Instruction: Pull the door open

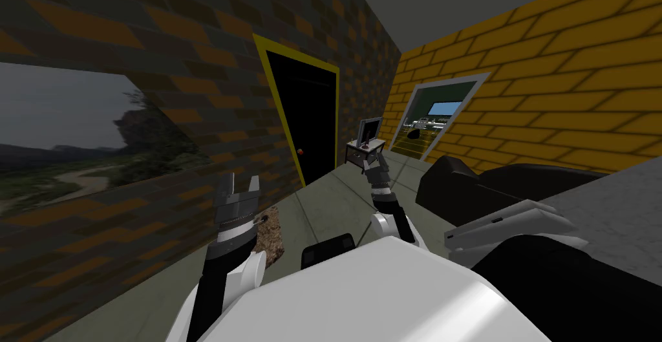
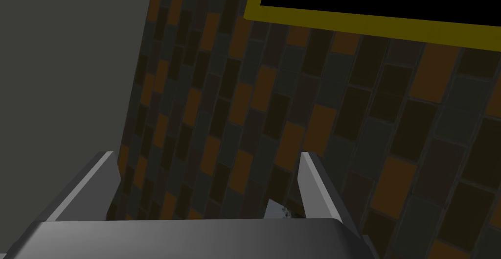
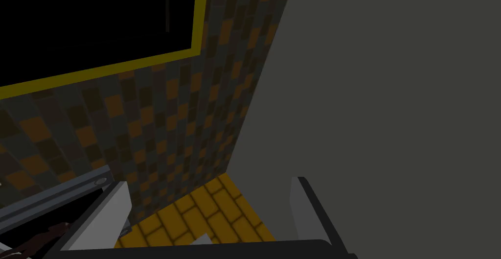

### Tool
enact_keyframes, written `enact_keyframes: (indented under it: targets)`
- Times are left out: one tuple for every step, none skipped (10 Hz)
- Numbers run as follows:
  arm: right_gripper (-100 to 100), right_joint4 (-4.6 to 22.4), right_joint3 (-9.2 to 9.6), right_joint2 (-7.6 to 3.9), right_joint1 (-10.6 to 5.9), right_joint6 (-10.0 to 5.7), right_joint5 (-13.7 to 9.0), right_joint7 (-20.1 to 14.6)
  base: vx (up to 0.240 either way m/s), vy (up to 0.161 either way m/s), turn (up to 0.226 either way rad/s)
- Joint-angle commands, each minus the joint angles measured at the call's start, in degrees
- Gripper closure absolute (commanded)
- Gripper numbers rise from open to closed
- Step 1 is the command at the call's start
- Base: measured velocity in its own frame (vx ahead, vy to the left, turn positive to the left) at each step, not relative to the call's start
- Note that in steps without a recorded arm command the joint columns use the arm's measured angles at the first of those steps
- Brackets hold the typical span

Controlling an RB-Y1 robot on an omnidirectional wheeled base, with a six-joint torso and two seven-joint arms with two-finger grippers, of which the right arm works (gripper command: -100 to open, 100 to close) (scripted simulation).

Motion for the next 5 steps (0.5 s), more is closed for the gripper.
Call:
enact_keyframes:
  targets:
    - [-100, 1.9, 0.29, -0.45, -0.66, -0.69, 0.97, 1.54, 0.175, 0.067, -0.034]
    - [-100, 2.86, 0.43, -0.65, -0.99, -1.04, 1.45, 2.32, 0.192, -0.005, -0.019]
    - [-100, 3.82, 0.58, -0.85, -1.32, -1.39, 1.94, 3.09, 0.17, -0.007, -0.006]
    - [-100, 4.98, 0.76, -1.08, -1.73, -1.82, 2.53, 4.04, 0.193, 0.03, -0.017]
    - [-100, 5.67, 0.86, -1.2, -1.97, -2.07, 2.88, 4.6, 0.157, 0.03, -0.019]
